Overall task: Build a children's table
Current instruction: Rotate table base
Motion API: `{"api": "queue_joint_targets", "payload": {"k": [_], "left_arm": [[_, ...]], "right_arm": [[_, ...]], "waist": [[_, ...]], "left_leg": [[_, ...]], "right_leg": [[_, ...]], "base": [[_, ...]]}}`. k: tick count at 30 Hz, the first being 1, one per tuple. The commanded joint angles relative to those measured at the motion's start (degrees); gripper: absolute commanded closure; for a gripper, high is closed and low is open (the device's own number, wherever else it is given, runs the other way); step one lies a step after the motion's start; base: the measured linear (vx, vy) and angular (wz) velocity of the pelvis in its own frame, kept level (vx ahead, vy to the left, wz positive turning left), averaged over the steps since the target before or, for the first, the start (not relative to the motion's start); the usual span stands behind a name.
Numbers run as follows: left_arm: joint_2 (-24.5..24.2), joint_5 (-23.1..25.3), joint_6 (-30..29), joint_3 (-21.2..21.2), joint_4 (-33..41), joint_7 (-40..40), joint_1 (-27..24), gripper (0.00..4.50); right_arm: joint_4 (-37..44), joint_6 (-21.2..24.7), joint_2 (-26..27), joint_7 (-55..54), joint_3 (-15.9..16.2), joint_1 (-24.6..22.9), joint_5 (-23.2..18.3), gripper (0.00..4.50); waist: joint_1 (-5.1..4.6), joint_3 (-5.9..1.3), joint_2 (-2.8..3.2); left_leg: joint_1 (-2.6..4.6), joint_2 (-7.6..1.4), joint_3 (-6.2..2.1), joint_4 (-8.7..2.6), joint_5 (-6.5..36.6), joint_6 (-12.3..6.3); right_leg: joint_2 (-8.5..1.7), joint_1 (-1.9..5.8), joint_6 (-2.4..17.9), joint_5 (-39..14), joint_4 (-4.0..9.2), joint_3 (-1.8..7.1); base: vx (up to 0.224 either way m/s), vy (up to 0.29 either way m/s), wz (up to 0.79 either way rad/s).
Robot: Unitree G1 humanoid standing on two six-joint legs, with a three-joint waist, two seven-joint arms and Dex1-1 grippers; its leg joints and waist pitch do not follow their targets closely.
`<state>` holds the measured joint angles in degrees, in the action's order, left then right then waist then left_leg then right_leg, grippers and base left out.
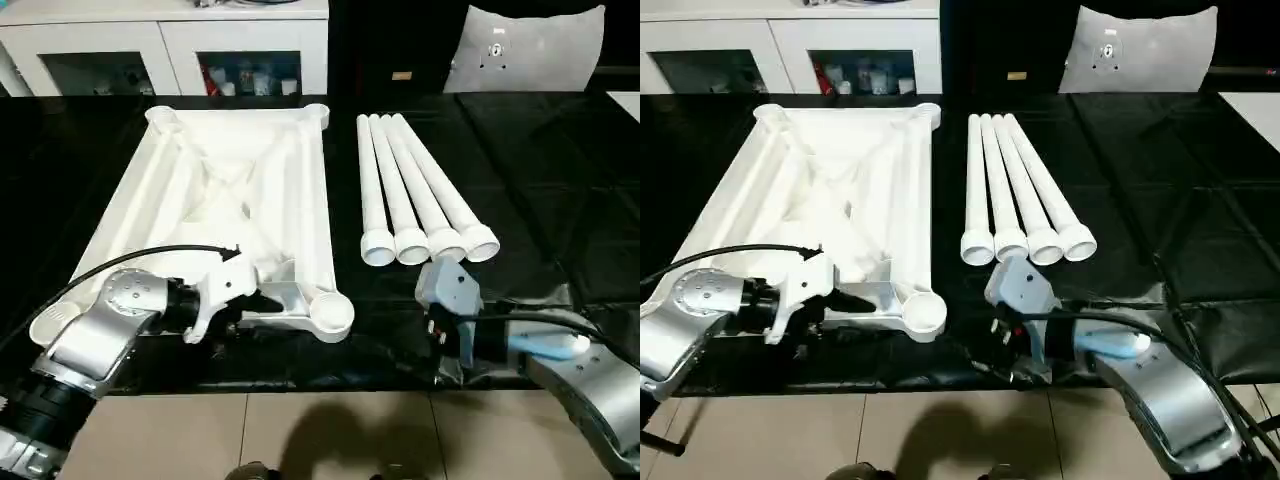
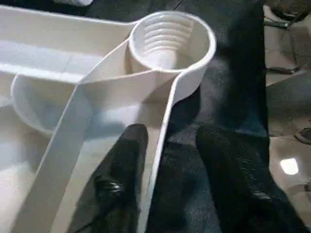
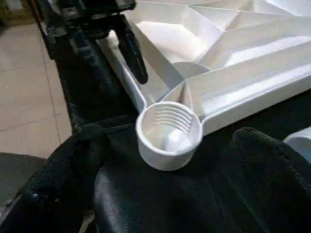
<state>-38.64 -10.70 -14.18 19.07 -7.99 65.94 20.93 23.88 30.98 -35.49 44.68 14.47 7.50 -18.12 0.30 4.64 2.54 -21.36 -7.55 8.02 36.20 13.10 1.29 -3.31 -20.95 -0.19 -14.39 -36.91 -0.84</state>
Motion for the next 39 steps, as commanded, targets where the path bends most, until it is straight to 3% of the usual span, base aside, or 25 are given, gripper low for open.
{"api": "queue_joint_targets", "payload": {"k": [1,9,17,22,28,30,31,33,35,36,37,38,39], "left_arm": [[0.1,1.7,2.1,0.6,-1.5,0.1,1.2,2.77],[2.1,3.7,4.7,0.1,-5.3,-2.2,1.6,3.52],[3.2,4.2,4.2,-1.6,-7.6,-4.3,2.0,4.20],[4.9,4.5,3.9,-3.7,-9.8,-8.3,2.8,4.48],[5.5,4.5,5.3,-4.1,-10.3,-8.2,3.4,4.48],[5.3,4.0,7.1,-3.9,-9.4,-6.5,3.3,4.48],[5.6,1.2,5.7,-4.7,-7.1,-4.4,3.0,4.48],[5.7,-0.3,4.7,-5.3,-6.0,-3.7,2.8,4.06],[5.8,-1.4,4.0,-6.2,-4.8,-3.6,2.8,3.93],[5.9,-1.5,4.2,-6.5,-4.4,-3.9,2.9,3.85],[6.1,-2.1,3.7,-7.6,-3.4,-4.9,2.9,3.66],[6.1,-2.1,3.7,-7.6,-3.4,-4.9,2.9,3.66],[6.2,-2.5,3.2,-8.3,-2.8,-5.6,2.9,3.59]], "right_arm": [[1.0,0.6,-0.2,0.3,0.6,0.1,0.5,0.00],[1.1,0.8,-0.1,0.2,0.8,0.3,0.7,0.00],[1.0,0.9,0.2,0.3,0.8,0.7,0.7,0.00],[0.8,1.0,0.8,0.1,0.5,1.3,0.3,0.00],[0.7,1.0,1.1,-0.1,0.2,1.7,0.2,0.00],[-0.1,1.2,2.2,-1.7,-0.9,2.5,0.4,0.00],[-1.4,1.0,4.1,-4.3,-2.5,4.0,0.6,0.00],[-2.0,0.6,5.1,-5.3,-3.1,4.8,0.7,0.00],[-3.6,0.0,7.8,-8.8,-3.9,7.0,1.8,0.00],[-5.1,-0.1,9.9,-11.7,-4.3,9.0,2.9,0.00],[-8.2,4.2,14.0,-18.5,-5.2,13.0,4.7,0.00],[-8.2,4.2,14.0,-18.5,-5.2,13.0,4.7,0.00],[-10.1,8.7,15.7,-21.8,-5.6,15.4,5.6,0.00]], "waist": [[0.18,-3.19,0.26],[0.27,-3.46,0.22],[0.25,-3.25,0.00],[-0.55,-3.42,-0.23],[-0.76,-3.49,-0.30],[-0.61,-3.52,-0.23],[-0.63,-3.55,-0.24],[-0.67,-3.70,-0.21],[-0.15,-3.87,0.04],[-0.16,-3.76,-0.16],[-0.21,-3.66,-0.08],[-0.33,-3.68,-0.13],[-0.22,-3.62,-0.14]], "left_leg": [[0.79,-5.03,-1.56,-5.26,7.3,-2.94],[0.64,-5.07,-1.42,-5.11,5.4,-3.02],[0.73,-5.19,-1.34,-5.28,6.9,-2.79],[0.37,-4.94,-1.29,-4.97,4.7,-3.85],[0.52,-5.05,-1.19,-4.94,3.5,-4.75],[0.55,-5.12,-1.19,-4.98,2.9,-4.97],[0.56,-5.09,-1.17,-5.00,2.6,-4.98],[0.64,-5.06,-1.13,-4.93,1.7,-4.77],[0.81,-5.11,-0.93,-4.78,-0.3,-4.92],[0.66,-5.06,-0.85,-4.78,-0.5,-5.15],[0.70,-4.83,-0.75,-4.84,-0.6,-4.69],[0.68,-4.58,-0.73,-4.85,-0.3,-4.34],[0.63,-4.65,-0.78,-4.94,0.5,-3.82]], "right_leg": [[-4.98,2.24,18.2,1.6,4.27,2.58],[-5.11,2.38,18.3,4.8,4.07,2.65],[-5.15,2.17,18.1,1.4,4.33,2.70],[-5.17,2.49,18.4,4.3,4.22,2.66],[-5.02,2.40,18.6,5.3,4.26,2.64],[-5.05,2.32,18.6,6.0,4.15,2.63],[-5.04,2.28,18.7,6.3,4.10,2.61],[-5.01,2.20,19.3,7.4,3.80,2.52],[-4.93,2.02,19.9,10.4,3.51,2.45],[-4.88,2.03,19.9,10.8,3.50,2.45],[-4.72,1.75,20.0,9.8,3.46,2.37],[-4.66,1.72,20.0,8.7,3.49,2.35],[-4.72,1.91,19.6,7.4,3.62,2.38]], "base": [[0.000,0.000,0.00],[0.000,0.000,0.00],[0.000,0.000,0.00],[0.000,0.000,0.00],[0.000,0.000,0.00],[0.000,0.000,0.00],[0.000,0.000,0.00],[0.000,0.000,0.00],[0.000,0.000,0.00],[0.000,0.000,0.00],[0.000,0.000,0.00],[0.000,0.000,0.00],[0.000,0.000,0.00]]}}
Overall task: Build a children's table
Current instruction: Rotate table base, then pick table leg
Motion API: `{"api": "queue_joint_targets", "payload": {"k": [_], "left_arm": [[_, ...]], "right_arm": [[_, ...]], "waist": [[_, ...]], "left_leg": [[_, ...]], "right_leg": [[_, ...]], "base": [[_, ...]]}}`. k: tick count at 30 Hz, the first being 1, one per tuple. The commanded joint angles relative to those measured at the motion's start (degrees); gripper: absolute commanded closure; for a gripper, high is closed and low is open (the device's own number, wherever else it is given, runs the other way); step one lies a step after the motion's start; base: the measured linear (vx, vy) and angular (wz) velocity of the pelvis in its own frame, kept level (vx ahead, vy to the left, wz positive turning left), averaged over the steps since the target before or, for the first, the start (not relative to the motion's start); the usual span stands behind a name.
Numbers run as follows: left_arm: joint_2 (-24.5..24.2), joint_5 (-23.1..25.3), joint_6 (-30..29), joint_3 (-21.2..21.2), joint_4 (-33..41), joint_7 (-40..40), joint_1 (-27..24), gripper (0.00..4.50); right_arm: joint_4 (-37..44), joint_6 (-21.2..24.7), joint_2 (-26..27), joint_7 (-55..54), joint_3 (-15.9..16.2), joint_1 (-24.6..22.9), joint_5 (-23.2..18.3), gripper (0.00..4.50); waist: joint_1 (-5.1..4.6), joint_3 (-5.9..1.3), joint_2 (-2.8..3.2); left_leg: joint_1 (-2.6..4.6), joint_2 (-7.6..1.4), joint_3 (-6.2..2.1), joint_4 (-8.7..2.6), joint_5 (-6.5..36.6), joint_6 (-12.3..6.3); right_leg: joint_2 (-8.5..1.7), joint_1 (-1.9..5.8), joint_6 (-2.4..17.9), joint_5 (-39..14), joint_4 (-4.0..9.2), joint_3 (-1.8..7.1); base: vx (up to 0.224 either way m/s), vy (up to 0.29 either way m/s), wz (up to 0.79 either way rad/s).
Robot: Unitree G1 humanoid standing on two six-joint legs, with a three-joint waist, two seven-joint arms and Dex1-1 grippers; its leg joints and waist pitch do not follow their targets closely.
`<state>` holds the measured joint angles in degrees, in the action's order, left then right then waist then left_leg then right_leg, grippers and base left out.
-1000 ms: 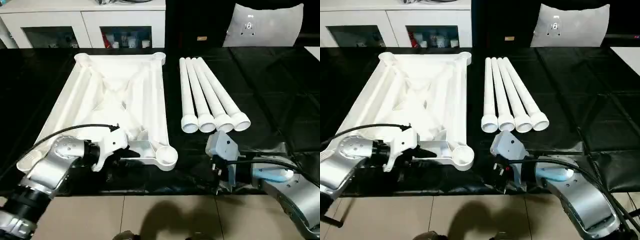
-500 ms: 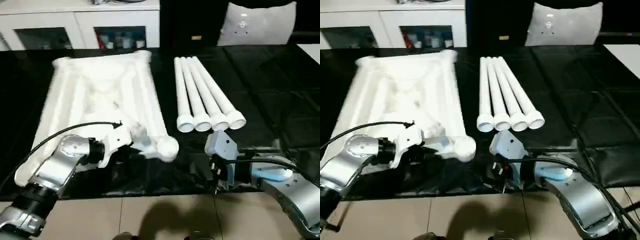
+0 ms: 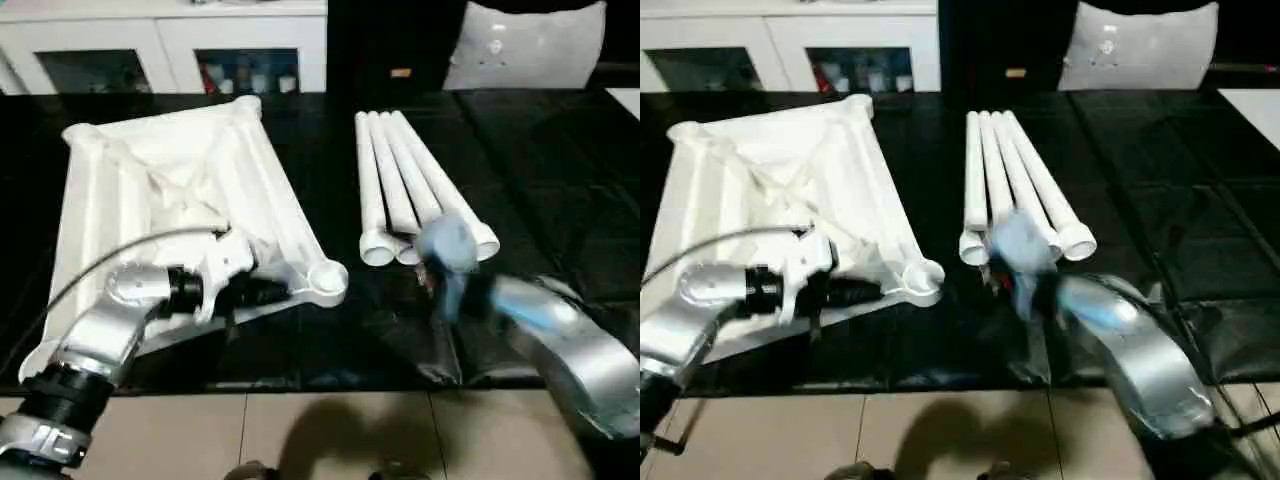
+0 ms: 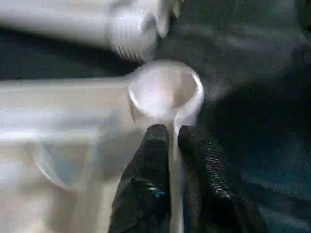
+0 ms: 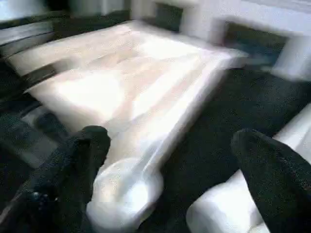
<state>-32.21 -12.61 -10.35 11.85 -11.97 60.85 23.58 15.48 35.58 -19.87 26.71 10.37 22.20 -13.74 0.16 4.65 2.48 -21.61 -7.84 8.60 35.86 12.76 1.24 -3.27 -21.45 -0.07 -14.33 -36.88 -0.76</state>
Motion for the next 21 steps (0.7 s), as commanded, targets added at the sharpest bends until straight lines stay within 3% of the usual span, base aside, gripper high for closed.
{"api": "queue_joint_targets", "payload": {"k": [1,3,5,8,9,10,11,12,13,17,21], "left_arm": [[0.0,-0.7,-0.8,-1.5,1.6,-0.9,0.3,3.46],[-0.1,-0.6,-1.2,-1.9,2.3,-1.5,0.1,3.38],[-1.0,-1.6,-3.6,-2.9,5.5,-1.6,-1.1,3.30],[-1.9,-2.4,-7.3,-4.2,10.1,-3.3,-2.8,3.30],[-2.4,-2.6,-9.2,-4.6,12.3,-4.1,-3.5,3.30],[-2.5,-2.7,-9.8,-4.8,13.0,-4.3,-3.7,3.30],[-3.0,-3.1,-12.4,-5.4,15.9,-5.5,-4.6,3.30],[-3.0,-3.1,-12.4,-5.4,15.9,-5.5,-4.6,3.30],[-3.1,-4.2,-14.3,-6.4,18.5,-6.6,-5.5,3.30],[-2.7,-5.2,-15.7,-7.4,20.5,-7.9,-6.0,3.30],[-2.8,-6.2,-19.7,-8.1,24.9,-9.2,-7.7,3.30]], "right_arm": [[-2.9,7.2,1.1,-5.8,-1.8,2.1,1.8,0.00],[-5.1,8.9,2.5,-7.5,-1.9,4.3,2.3,0.00],[-11.5,9.6,5.1,-9.4,-2.0,9.6,2.7,0.00],[-21.7,10.5,8.0,-12.7,-2.3,17.0,4.2,0.00],[-27.2,10.1,8.9,-14.7,-2.7,20.3,4.9,0.00],[-28.8,9.9,9.2,-15.3,-2.8,21.2,5.1,0.00],[-36.8,8.6,10.8,-17.9,-4.3,25.7,5.4,0.00],[-36.8,8.6,10.8,-17.9,-4.3,25.7,5.4,0.00],[-44.6,6.4,12.4,-18.9,-6.0,29.6,4.7,0.00],[-50.5,4.9,13.6,-19.2,-7.6,32.7,3.9,0.00],[-62.9,1.5,15.6,-20.2,-10.6,38.5,2.8,0.00]], "waist": [[0.01,-3.52,0.07],[0.03,-3.61,0.18],[0.06,-3.84,0.32],[-0.11,-4.02,0.31],[-0.24,-3.79,-0.07],[-0.38,-3.92,0.09],[-0.30,-3.74,0.02],[-0.60,-3.71,0.08],[-0.37,-3.52,0.06],[0.06,-3.53,0.22],[0.11,-3.22,0.12]], "left_leg": [[1.03,-4.45,-1.30,-4.73,0.9,-2.43],[1.15,-4.27,-1.18,-4.64,1.0,-1.51],[1.05,-4.27,-1.18,-4.51,-0.2,-0.50],[0.80,-4.02,-1.06,-4.22,-3.3,-0.94],[0.52,-3.98,-0.99,-4.34,-3.5,-1.18],[0.51,-3.98,-1.03,-4.23,-3.5,-1.00],[0.74,-4.08,-0.86,-4.30,-2.7,-0.71],[0.44,-3.94,-0.97,-4.31,-2.6,-0.54],[0.57,-4.12,-0.82,-4.42,-2.1,-0.25],[0.60,-4.14,-0.70,-4.36,-3.1,-0.89],[0.48,-4.28,-0.69,-4.49,-2.6,-1.30]], "right_leg": [[-4.54,2.44,18.9,6.4,3.59,2.44],[-4.44,2.33,18.4,6.9,3.49,2.42],[-4.55,2.41,18.2,9.2,3.21,2.44],[-4.34,2.44,18.1,13.9,2.91,2.39],[-4.31,2.53,18.3,14.5,2.84,2.39],[-4.50,2.55,18.7,14.5,2.63,2.40],[-4.45,2.30,18.8,13.2,2.90,2.39],[-4.53,2.44,19.2,12.7,2.79,2.43],[-4.32,2.39,18.8,12.2,2.91,2.40],[-4.11,2.29,18.7,15.1,2.56,2.27],[-4.25,2.19,19.3,14.8,2.59,2.17]], "base": [[0.000,0.000,0.00],[0.000,0.000,0.00],[0.000,0.000,0.00],[0.000,0.000,0.00],[0.000,0.000,0.00],[0.000,0.000,0.00],[0.000,0.000,0.00],[0.000,0.000,0.00],[0.000,0.000,0.00],[0.000,0.000,0.00],[0.000,0.000,0.00]]}}
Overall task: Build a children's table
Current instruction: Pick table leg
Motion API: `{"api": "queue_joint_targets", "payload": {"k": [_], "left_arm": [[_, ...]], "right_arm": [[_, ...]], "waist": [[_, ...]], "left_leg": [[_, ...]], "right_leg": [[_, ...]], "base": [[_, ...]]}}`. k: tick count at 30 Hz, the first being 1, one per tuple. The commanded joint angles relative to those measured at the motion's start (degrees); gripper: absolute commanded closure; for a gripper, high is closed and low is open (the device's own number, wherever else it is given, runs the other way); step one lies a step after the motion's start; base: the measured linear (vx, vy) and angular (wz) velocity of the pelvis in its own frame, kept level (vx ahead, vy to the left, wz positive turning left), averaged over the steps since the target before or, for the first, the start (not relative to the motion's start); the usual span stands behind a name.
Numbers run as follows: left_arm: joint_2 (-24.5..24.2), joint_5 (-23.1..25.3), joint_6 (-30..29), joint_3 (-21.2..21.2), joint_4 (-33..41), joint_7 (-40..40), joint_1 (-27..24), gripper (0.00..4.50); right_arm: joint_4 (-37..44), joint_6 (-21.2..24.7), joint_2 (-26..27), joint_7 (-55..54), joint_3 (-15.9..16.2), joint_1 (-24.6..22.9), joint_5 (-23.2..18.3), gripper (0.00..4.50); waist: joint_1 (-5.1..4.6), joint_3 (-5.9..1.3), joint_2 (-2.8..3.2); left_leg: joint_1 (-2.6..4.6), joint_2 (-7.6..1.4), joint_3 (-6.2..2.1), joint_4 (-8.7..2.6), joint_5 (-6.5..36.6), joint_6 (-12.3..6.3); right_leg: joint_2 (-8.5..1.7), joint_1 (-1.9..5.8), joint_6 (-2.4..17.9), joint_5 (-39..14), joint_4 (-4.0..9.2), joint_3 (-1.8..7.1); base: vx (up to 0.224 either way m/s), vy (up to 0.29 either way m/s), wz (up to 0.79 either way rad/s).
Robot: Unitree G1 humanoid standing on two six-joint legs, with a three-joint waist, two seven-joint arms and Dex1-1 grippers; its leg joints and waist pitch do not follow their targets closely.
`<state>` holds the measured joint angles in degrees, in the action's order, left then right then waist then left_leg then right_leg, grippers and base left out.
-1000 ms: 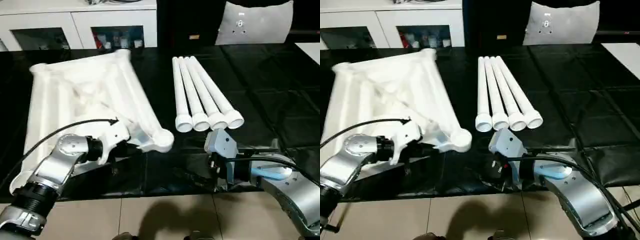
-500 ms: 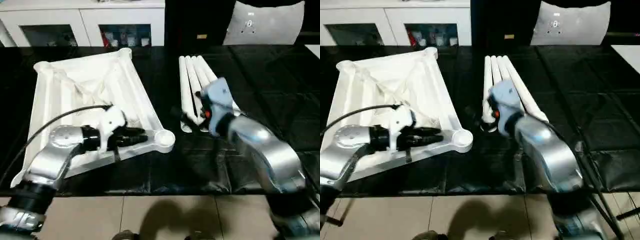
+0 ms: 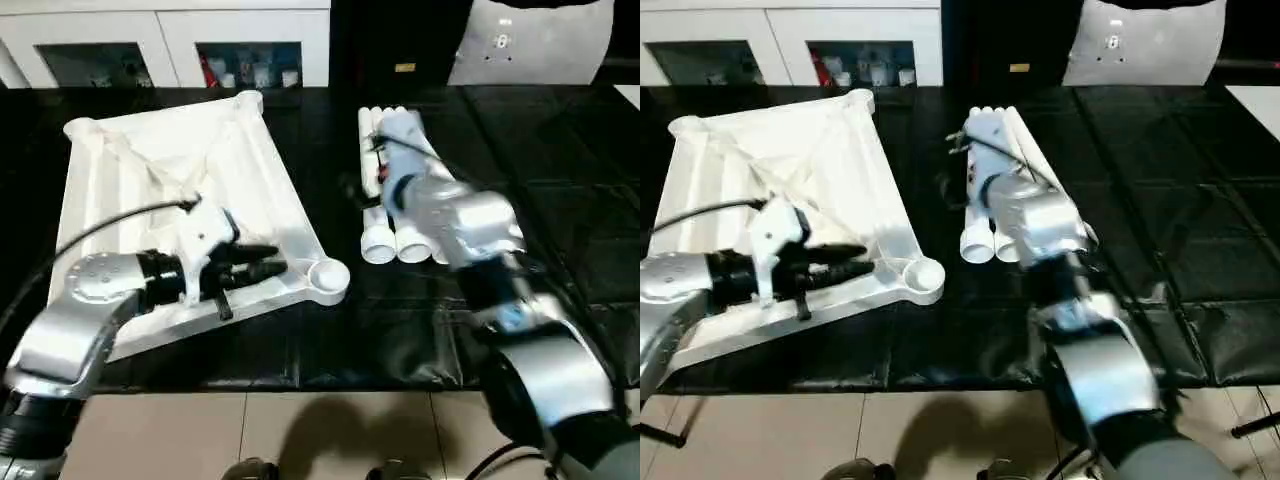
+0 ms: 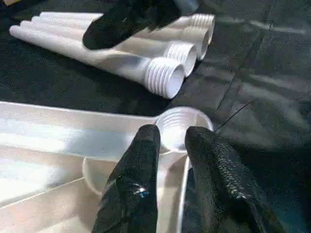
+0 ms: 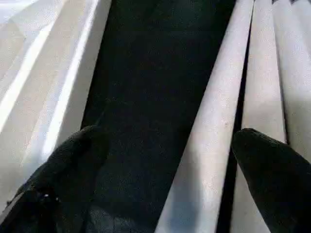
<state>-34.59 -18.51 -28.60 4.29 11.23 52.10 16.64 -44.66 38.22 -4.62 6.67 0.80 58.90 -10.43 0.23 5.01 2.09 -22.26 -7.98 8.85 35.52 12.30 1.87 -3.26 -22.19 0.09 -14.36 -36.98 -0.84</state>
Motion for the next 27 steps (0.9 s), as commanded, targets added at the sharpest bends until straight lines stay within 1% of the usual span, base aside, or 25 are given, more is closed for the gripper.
{"api": "queue_joint_targets", "payload": {"k": [1,2,3,4,5,7,8,9,10,11,13,15,16,18,19,21,23,24,25,27], "left_arm": [[-0.4,-0.3,-1.4,-0.6,1.7,-0.4,-0.7,3.30],[-0.5,-0.3,-1.6,-0.6,1.9,-0.5,-0.8,3.30],[-0.6,-0.3,-2.1,-0.6,2.4,-0.7,-1.0,3.30],[-0.9,-0.6,-3.1,-0.8,3.5,-1.1,-1.4,3.30],[-1.2,-0.8,-3.8,-0.9,4.2,-1.2,-1.8,3.30],[-1.9,-1.5,-5.6,-1.3,6.2,-1.6,-2.8,3.30],[-2.1,-1.7,-6.1,-1.4,6.7,-1.8,-3.0,3.30],[-2.2,-2.0,-6.8,-1.6,7.4,-2.2,-3.3,3.30],[-2.4,-2.1,-7.1,-1.7,7.6,-2.3,-3.5,3.30],[-2.5,-2.1,-7.3,-1.7,7.8,-2.3,-3.5,3.30],[-2.6,-2.1,-7.8,-1.9,8.1,-2.3,-3.7,3.30],[-2.8,-2.3,-8.2,-2.0,8.4,-2.4,-3.8,3.30],[-3.0,-2.2,-8.4,-1.9,8.5,-2.4,-3.8,3.30],[-3.3,-2.4,-8.8,-1.9,9.0,-2.7,-3.9,3.30],[-3.4,-2.7,-9.2,-2.0,9.2,-2.9,-3.8,3.30],[-3.5,-3.0,-9.4,-2.0,9.4,-2.9,-3.7,3.30],[-3.5,-3.2,-9.6,-2.0,9.6,-3.0,-3.6,3.30],[-3.5,-3.2,-9.6,-1.9,9.7,-3.0,-3.6,3.30],[-3.5,-3.3,-9.7,-1.9,9.8,-3.0,-3.6,3.25],[-3.4,-3.4,-9.9,-1.7,10.0,-2.9,-3.5,3.25]], "right_arm": [[-2.8,-1.1,0.3,-0.2,-1.1,1.8,-0.5,0.00],[-3.5,-1.3,0.4,-0.4,-1.2,2.1,-0.5,0.00],[-5.2,-1.8,0.5,-0.7,-1.4,2.8,-0.4,0.00],[-8.6,-3.2,0.8,-1.6,-1.9,4.2,0.1,0.00],[-10.3,-4.0,1.0,-2.2,-2.2,4.8,0.3,0.00],[-14.8,-6.0,1.7,-3.0,-3.0,6.4,0.8,0.00],[-16.1,-6.6,1.9,-2.9,-3.2,6.8,0.9,0.00],[-17.9,-7.3,2.1,-2.8,-3.3,7.4,1.0,0.00],[-18.9,-7.4,2.2,-3.0,-3.5,7.7,1.1,0.00],[-19.4,-7.5,2.3,-3.0,-3.6,7.8,1.1,0.00],[-21.1,-8.0,2.5,-3.3,-3.8,8.3,1.0,0.00],[-22.8,-8.7,2.7,-3.0,-4.1,8.7,1.2,0.00],[-23.7,-9.1,2.9,-2.8,-4.2,8.8,1.3,0.00],[-25.1,-9.4,3.0,-2.2,-4.6,9.2,1.4,0.00],[-25.9,-9.6,2.9,-2.0,-4.7,9.4,1.5,0.00],[-26.4,-9.0,2.8,-1.7,-5.1,9.6,1.2,0.00],[-26.8,-8.6,2.6,-1.4,-5.3,9.7,1.3,0.00],[-27.2,-8.4,2.5,-0.9,-5.7,10.0,1.1,0.00],[-27.5,-8.3,2.5,-0.7,-6.0,10.1,0.9,0.28],[-28.0,-7.9,2.3,0.2,-6.5,10.6,0.6,0.35]], "waist": [[0.01,-3.38,0.55],[0.04,-3.35,0.47],[-0.02,-3.29,0.50],[-0.04,-3.15,0.55],[0.04,-2.98,0.52],[0.07,-2.56,0.48],[0.00,-2.67,0.40],[0.06,-2.75,0.45],[0.04,-2.79,0.41],[0.10,-2.67,0.44],[0.07,-2.42,0.46],[0.00,-2.23,0.46],[0.04,-1.99,0.51],[0.03,-1.69,0.54],[0.01,-1.72,0.55],[0.02,-1.55,0.53],[0.01,-1.51,0.51],[-0.06,-1.65,0.36],[-0.02,-1.57,0.40],[-0.02,-1.58,0.44]], "left_leg": [[1.03,-4.10,-0.89,-4.13,-2.1,-2.03],[1.11,-4.04,-0.83,-4.14,-2.1,-2.33],[1.10,-4.04,-0.84,-4.10,-2.2,-2.44],[1.05,-4.18,-0.85,-4.09,-1.9,-2.44],[1.04,-4.14,-0.88,-4.21,-1.5,-2.47],[0.94,-4.24,-0.84,-4.21,-1.8,-2.29],[0.77,-4.09,-0.88,-4.07,-3.3,-2.85],[0.79,-4.04,-0.81,-3.92,-4.5,-3.31],[0.55,-3.84,-0.78,-3.57,-8.0,-5.01],[0.52,-3.89,-0.79,-3.57,-8.2,-5.48],[0.52,-4.03,-0.78,-3.65,-7.6,-6.10],[0.71,-4.25,-0.73,-3.78,-5.9,-6.01],[0.74,-4.36,-0.71,-3.90,-4.8,-5.64],[0.73,-4.38,-0.69,-3.92,-4.8,-5.47],[0.78,-4.39,-0.65,-3.89,-4.9,-5.40],[0.79,-4.32,-0.63,-3.88,-5.4,-5.53],[0.77,-4.32,-0.61,-3.87,-5.5,-5.73],[0.79,-4.32,-0.58,-3.83,-5.6,-5.89],[0.69,-4.32,-0.59,-3.82,-5.7,-6.05],[0.74,-4.34,-0.60,-3.83,-5.6,-6.10]], "right_leg": [[-4.23,2.81,19.1,14.9,2.63,2.23],[-4.07,2.85,18.9,14.8,2.67,2.18],[-4.19,2.83,19.1,14.9,2.58,2.21],[-4.41,2.71,19.5,14.7,2.54,2.26],[-4.34,2.71,19.6,14.0,2.72,2.20],[-4.42,2.51,20.0,14.3,2.59,2.28],[-4.27,2.65,20.1,16.1,2.42,2.25],[-4.20,2.59,20.1,17.7,2.24,2.24],[-3.96,2.47,20.2,22.2,1.83,2.14],[-4.00,2.37,20.2,22.4,1.83,2.07],[-4.03,2.28,20.3,21.1,1.94,1.95],[-4.17,2.13,20.7,18.5,2.08,1.96],[-4.29,2.11,21.1,16.1,2.23,2.00],[-4.31,2.07,21.2,15.4,2.28,2.05],[-4.33,2.04,21.3,15.5,2.22,2.05],[-4.30,2.02,21.4,15.8,2.24,2.07],[-4.31,2.04,21.4,16.0,2.24,2.08],[-4.32,2.13,21.5,16.2,2.22,2.09],[-4.40,2.14,21.6,16.2,2.23,2.13],[-4.39,2.12,21.6,15.9,2.23,2.09]], "base": [[0.000,0.000,0.00],[0.000,0.000,0.00],[0.000,0.000,0.00],[0.000,0.000,0.00],[0.000,0.000,0.00],[0.000,0.000,0.00],[0.000,0.000,0.00],[0.000,0.000,0.00],[0.000,0.000,0.00],[0.000,0.000,0.00],[0.000,0.000,0.00],[0.000,0.000,0.00],[0.000,0.000,0.00],[0.000,0.000,0.00],[0.000,0.000,0.00],[0.000,0.000,0.00],[0.000,0.000,0.00],[0.000,0.000,0.00],[0.000,0.000,0.00],[0.000,0.000,0.00]]}}
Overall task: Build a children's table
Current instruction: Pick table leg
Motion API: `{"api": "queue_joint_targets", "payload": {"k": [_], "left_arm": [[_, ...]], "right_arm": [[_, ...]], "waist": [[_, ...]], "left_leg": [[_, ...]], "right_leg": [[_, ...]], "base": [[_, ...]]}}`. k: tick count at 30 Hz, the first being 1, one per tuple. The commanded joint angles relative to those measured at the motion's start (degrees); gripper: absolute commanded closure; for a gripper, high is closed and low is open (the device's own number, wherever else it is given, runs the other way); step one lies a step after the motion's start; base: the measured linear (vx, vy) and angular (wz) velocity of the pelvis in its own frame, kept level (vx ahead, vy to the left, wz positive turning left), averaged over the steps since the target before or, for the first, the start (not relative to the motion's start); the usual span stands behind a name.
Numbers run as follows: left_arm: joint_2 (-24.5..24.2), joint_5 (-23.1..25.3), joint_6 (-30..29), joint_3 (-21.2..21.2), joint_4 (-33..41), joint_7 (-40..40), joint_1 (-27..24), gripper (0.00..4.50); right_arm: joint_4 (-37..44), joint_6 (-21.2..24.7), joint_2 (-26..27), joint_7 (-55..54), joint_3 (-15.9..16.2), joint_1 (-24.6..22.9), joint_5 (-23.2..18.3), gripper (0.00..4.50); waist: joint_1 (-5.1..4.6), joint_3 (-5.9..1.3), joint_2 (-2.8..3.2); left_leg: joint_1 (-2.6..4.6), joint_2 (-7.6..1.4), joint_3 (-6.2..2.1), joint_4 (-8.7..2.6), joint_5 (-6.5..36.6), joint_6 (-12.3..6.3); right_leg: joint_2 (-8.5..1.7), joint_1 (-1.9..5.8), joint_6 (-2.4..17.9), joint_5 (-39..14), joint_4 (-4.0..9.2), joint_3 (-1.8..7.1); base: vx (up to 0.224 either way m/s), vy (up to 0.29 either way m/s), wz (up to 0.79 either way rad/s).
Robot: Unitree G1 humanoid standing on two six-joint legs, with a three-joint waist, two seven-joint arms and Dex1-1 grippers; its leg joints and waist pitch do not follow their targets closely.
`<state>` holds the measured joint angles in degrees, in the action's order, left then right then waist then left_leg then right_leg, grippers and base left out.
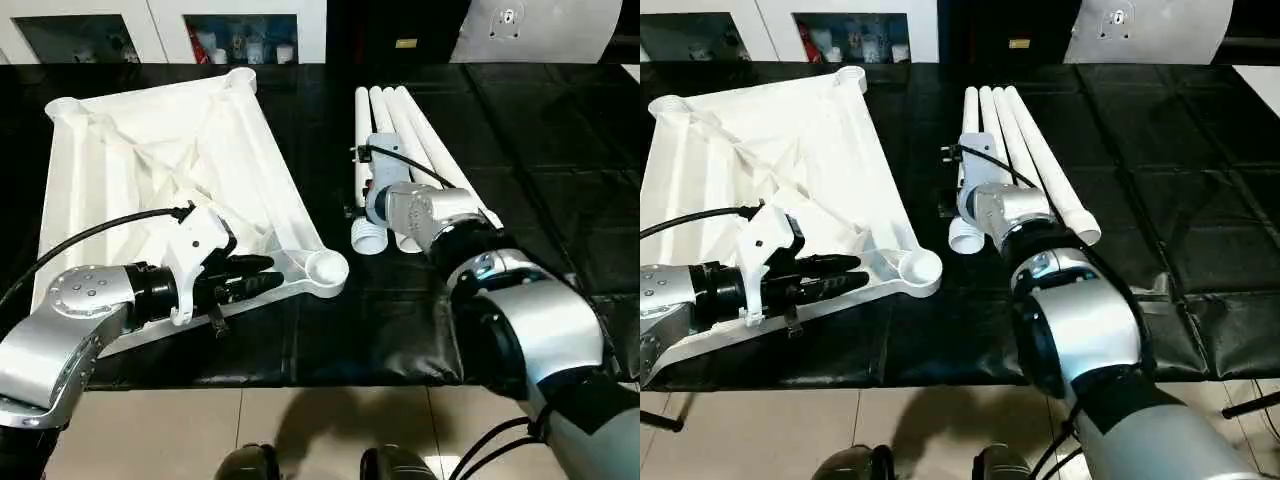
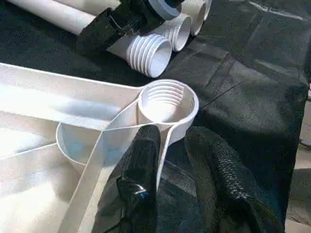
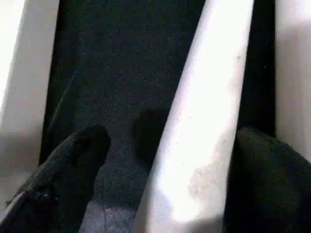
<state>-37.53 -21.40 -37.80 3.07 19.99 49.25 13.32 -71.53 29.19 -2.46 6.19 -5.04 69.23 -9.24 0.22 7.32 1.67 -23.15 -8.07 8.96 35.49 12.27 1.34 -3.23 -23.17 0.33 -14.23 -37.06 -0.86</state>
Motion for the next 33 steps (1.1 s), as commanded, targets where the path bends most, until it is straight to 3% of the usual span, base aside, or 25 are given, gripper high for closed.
{"api": "queue_joint_targets", "payload": {"k": [1,3,4,6,14,15,26,33], "left_arm": [[-0.5,-0.6,-0.8,-0.4,1.3,0.0,-0.2,3.25],[-0.5,-0.5,-0.7,-0.2,1.3,0.1,-0.2,3.25],[-0.6,-0.5,-0.6,0.0,1.3,0.1,-0.2,3.25],[-0.6,-0.6,-0.6,0.2,1.3,0.1,-0.2,3.25],[-0.2,-0.5,0.0,0.8,1.1,0.0,0.5,3.25],[-0.1,-0.4,0.1,1.0,1.0,-0.1,0.6,3.25],[1.6,0.2,1.7,2.0,0.6,-1.1,1.0,3.25],[2.7,0.6,3.1,2.2,-0.6,-1.8,1.7,3.25]], "right_arm": [[-1.6,1.4,0.0,1.5,-1.0,0.7,-0.6,0.37],[-1.8,1.5,-0.1,1.6,-1.1,0.8,-0.6,0.47],[-2.0,1.6,-0.2,1.7,-1.4,0.8,-0.6,0.72],[-2.3,2.3,-0.3,1.8,-2.2,1.0,-1.0,0.72],[-2.8,2.8,-0.9,2.1,-4.0,1.4,-1.6,1.42],[-2.8,2.7,-0.9,2.2,-4.1,1.4,-1.6,1.55],[-2.7,2.3,-0.9,2.0,-5.6,1.5,-1.6,2.40],[-2.3,1.1,-1.2,1.6,-6.7,1.4,-1.9,2.61]], "waist": [[0.01,-4.04,0.92],[-0.03,-3.97,0.86],[0.00,-3.98,0.84],[0.02,-3.99,0.84],[0.15,-4.47,0.86],[0.03,-4.64,0.52],[0.13,-5.19,0.55],[0.13,-5.69,0.92]], "left_leg": [[1.63,-4.22,-0.69,-3.72,-5.7,-5.65],[1.56,-4.25,-0.70,-3.71,-6.1,-5.92],[1.59,-4.26,-0.68,-3.69,-6.1,-6.09],[1.61,-4.28,-0.65,-3.67,-6.2,-6.23],[1.64,-4.28,-0.62,-3.47,-7.1,-6.75],[1.64,-4.28,-0.56,-3.44,-7.4,-6.88],[1.56,-4.18,-0.47,-2.96,-9.7,-8.39],[1.63,-4.11,-0.53,-2.70,-10.2,-8.12]], "right_leg": [[-4.41,3.16,21.6,15.8,2.25,2.10],[-4.40,3.14,21.7,16.1,2.24,2.07],[-4.42,3.11,21.7,16.1,2.25,2.07],[-4.43,3.10,21.8,16.1,2.27,2.11],[-4.42,3.15,22.3,16.3,2.12,1.99],[-4.34,3.24,22.3,16.6,2.11,1.99],[-4.32,3.30,22.6,17.9,1.79,1.90],[-4.20,3.37,22.4,18.3,1.62,1.72]], "base": [[0.000,0.000,0.00],[0.000,0.000,0.00],[0.000,0.000,0.00],[0.000,0.000,0.00],[0.000,0.000,0.00],[0.000,0.000,0.00],[0.000,0.000,0.00],[0.000,0.000,0.00]]}}
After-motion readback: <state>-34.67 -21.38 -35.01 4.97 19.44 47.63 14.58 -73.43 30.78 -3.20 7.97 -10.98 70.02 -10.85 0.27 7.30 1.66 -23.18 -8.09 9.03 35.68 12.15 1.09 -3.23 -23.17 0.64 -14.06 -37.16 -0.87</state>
